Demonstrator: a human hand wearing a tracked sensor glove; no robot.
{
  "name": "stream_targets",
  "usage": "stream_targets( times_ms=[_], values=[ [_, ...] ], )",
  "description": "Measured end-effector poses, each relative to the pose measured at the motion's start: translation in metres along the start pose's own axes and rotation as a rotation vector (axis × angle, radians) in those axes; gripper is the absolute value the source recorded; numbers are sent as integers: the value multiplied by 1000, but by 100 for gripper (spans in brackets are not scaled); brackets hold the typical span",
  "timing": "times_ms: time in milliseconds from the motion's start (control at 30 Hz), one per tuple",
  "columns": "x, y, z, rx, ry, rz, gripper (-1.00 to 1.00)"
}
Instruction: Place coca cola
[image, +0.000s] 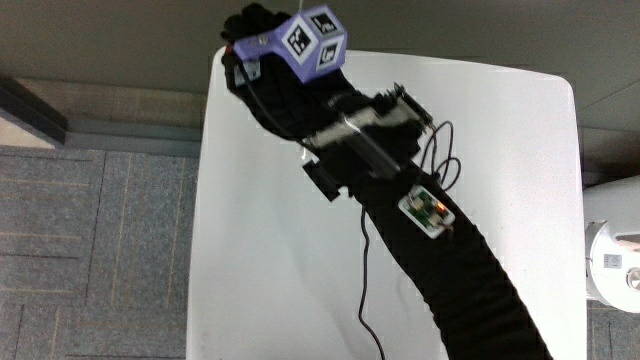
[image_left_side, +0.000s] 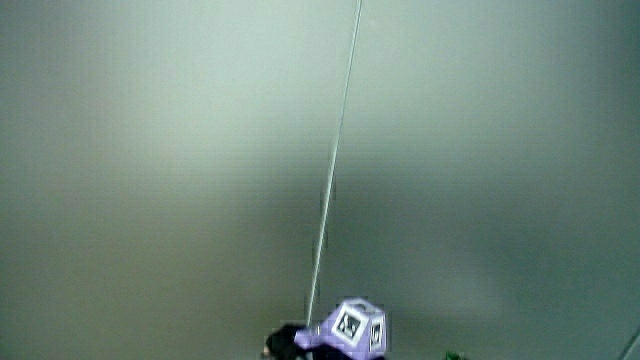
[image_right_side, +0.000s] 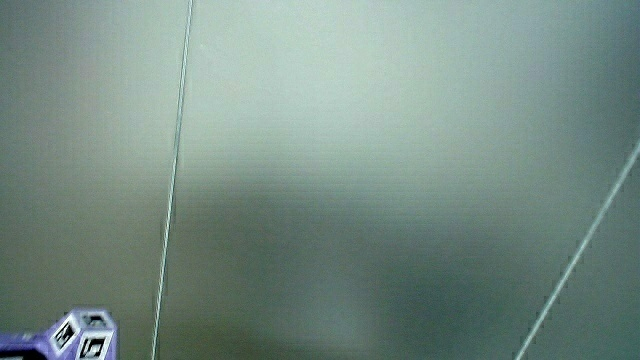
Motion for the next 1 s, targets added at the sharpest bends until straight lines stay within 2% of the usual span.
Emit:
stream_targets(
  times_ms=[133,167,233,267,300,333,433,567,633,700,733,767,833,900,933,1000],
  values=[
    [14,12,-15,-46,10,-55,0],
    [18,13,-20,-72,22,-70,0],
    [34,19,-35,-83,20,-125,0],
    [31,15,-33,-104,44,-121,0],
    [26,10,-27,-136,61,-141,0],
    [33,11,-34,-82,70,-113,0],
    [33,14,-31,-83,40,-123,0],
    [32,13,-25,-98,89,-112,0],
    [32,11,-24,-101,84,-111,0],
    [39,12,-27,-95,88,-134,0],
    [37,10,-25,-92,102,-114,0],
    [40,11,-25,-82,88,-131,0],
    [38,10,-23,-109,116,-118,0],
    [42,10,-26,-93,120,-131,0],
    [44,10,-27,-110,137,-132,-3],
    [43,8,-26,-89,125,-139,-10]
  ],
)
